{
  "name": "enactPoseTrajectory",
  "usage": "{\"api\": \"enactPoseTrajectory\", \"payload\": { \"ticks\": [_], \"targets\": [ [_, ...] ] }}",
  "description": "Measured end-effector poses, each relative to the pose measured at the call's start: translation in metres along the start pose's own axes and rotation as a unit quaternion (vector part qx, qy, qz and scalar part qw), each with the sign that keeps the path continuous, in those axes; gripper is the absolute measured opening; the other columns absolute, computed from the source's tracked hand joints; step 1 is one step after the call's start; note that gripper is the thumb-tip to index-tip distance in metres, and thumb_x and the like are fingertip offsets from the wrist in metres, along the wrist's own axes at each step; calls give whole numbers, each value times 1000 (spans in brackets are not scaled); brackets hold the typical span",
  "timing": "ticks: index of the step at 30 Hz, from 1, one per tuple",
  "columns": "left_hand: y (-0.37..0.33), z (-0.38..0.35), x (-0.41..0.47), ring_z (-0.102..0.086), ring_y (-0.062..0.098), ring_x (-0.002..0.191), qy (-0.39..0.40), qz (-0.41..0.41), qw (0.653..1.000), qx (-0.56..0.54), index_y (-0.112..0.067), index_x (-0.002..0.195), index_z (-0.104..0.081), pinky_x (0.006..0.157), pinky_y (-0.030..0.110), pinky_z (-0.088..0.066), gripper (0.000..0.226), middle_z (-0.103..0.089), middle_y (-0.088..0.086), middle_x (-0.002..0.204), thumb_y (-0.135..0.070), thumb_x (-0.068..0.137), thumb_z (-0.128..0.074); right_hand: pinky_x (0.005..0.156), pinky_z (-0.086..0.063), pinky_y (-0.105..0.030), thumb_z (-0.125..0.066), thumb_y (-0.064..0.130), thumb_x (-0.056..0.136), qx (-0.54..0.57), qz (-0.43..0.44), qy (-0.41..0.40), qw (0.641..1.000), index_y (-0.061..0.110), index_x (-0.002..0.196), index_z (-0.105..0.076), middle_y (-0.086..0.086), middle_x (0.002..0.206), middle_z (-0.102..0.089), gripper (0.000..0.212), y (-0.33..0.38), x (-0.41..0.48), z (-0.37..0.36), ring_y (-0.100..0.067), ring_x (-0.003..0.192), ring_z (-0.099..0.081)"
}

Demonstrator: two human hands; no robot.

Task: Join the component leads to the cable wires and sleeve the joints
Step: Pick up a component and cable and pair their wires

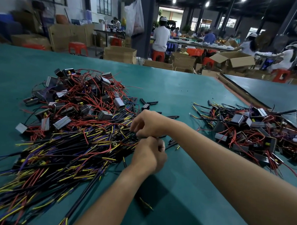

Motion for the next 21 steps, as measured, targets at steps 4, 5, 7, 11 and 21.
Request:
{"api": "enactPoseTrajectory", "payload": {
  "ticks": [4,5,7,11,21],
  "targets": [
    [-4,-6,-3,-31,23,46,17,-10,1000,17,-15,50,-35,41,28,-16,18,-35,-1,44,-7,63,-46,65,-43,-20,-82,24,77,-60,17,44,997,24,100,-76,10,82,-63,23,16,2,-6,-11,79,-62],
    [-3,-5,-3,-29,22,45,10,-10,1000,18,-16,50,-35,41,28,-14,17,-34,-1,43,-8,62,-45,65,-43,-20,-81,23,78,-68,21,37,997,23,97,-77,10,79,-64,19,18,2,-6,-12,79,-63],
    [-3,-4,-3,-27,22,45,7,-13,1000,13,-16,50,-35,41,29,-13,15,-32,-1,42,-10,59,-44,64,-44,-21,-80,21,79,-72,29,10,997,22,92,-78,10,75,-65,13,21,1,-2,-12,78,-64],
    [-2,-2,0,-31,22,47,0,-10,1000,7,-17,49,-37,41,29,-17,9,-35,-1,43,-13,54,-43,68,-47,-24,-74,18,83,-46,34,-105,993,23,91,-77,9,74,-67,9,16,-8,24,-12,73,-62],
    [29,10,15,-64,28,71,-76,100,965,-229,-23,86,-47,69,43,-53,13,-67,7,78,-16,82,-57,73,-50,-35,-66,13,90,104,-56,-323,939,20,103,-68,8,74,-61,15,-48,-63,49,-19,70,-58]
  ]
}}
Point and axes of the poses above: each hand's wrist, its own x-axis towards the middle knuckle, its own z-axis out of the back of the hand, y = z × x, the point moved 9 cm from there along x, towards the middle knuckle
